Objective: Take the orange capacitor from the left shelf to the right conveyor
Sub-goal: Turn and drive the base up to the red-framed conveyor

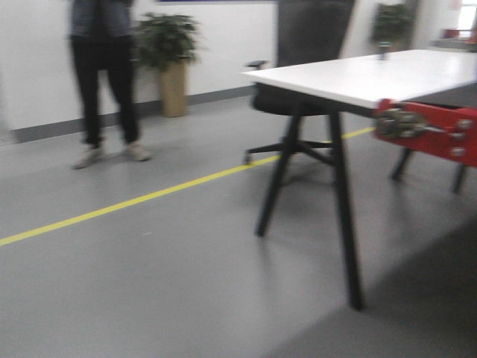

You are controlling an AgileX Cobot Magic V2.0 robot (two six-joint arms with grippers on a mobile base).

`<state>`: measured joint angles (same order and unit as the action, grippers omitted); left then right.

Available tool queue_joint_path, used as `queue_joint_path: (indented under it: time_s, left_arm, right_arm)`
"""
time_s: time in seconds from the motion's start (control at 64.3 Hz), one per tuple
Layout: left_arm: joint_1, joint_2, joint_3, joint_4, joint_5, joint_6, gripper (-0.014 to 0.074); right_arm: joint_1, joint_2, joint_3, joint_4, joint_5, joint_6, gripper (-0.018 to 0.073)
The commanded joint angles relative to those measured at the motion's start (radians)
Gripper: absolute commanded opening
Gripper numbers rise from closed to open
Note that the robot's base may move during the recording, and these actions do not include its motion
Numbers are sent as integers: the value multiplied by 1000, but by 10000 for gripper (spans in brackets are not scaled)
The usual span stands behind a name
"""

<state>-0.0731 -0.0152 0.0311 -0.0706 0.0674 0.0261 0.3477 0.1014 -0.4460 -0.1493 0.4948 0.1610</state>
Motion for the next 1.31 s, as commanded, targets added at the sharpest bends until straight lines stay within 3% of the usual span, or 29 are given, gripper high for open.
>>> queue_joint_path:
  time_s: [0.0, 1.291]
  left_arm:
    - [0, -10, -5, -3, -84, -2, -127]
    - [0, -10, -5, -3, -84, -2, -127]
  right_arm:
    - [-4, 13, -27, -14, -90, -5, 74]
    - [-4, 13, -27, -14, -90, -5, 74]
